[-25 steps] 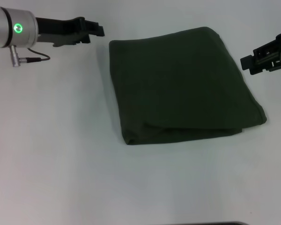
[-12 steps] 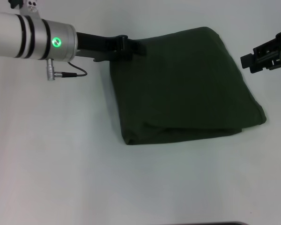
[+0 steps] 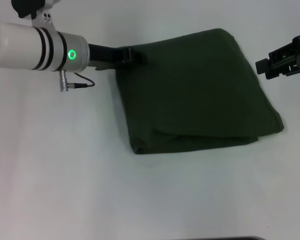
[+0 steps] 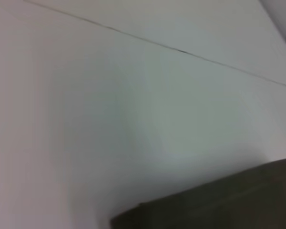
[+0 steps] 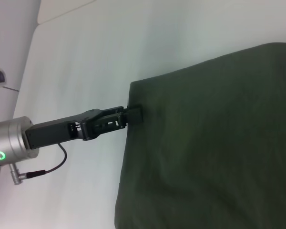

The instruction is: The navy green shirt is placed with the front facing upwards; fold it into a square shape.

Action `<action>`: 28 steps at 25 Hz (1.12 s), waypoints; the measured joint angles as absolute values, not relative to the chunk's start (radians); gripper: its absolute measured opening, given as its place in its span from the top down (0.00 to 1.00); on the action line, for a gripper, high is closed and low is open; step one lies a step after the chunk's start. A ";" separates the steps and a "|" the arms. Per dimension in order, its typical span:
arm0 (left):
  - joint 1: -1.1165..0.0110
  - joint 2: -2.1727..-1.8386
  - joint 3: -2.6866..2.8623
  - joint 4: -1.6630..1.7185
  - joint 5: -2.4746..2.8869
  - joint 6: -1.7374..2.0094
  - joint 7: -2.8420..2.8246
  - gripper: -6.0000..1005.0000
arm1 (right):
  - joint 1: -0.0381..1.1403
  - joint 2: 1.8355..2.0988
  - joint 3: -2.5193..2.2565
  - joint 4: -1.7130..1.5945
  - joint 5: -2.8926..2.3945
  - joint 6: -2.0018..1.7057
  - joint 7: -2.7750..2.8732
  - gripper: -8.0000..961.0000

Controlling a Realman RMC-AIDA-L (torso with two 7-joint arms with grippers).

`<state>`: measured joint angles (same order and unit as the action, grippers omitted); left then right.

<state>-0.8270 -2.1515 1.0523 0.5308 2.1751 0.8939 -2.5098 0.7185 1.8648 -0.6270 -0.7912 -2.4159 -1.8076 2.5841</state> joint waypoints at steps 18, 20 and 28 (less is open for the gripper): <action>-0.761 -2.105 0.971 0.732 2.169 1.220 -2.552 0.50 | 0.718 1.865 -0.635 -0.790 -2.416 -1.802 2.572 0.55; -0.758 -2.094 0.969 0.732 2.167 1.264 -2.546 0.50 | 0.718 1.865 -0.640 -0.790 -2.416 -1.802 2.571 0.55; -0.738 -2.064 0.852 0.733 2.175 1.520 -2.464 0.48 | 0.720 1.863 -0.657 -0.796 -2.473 -1.762 2.526 0.55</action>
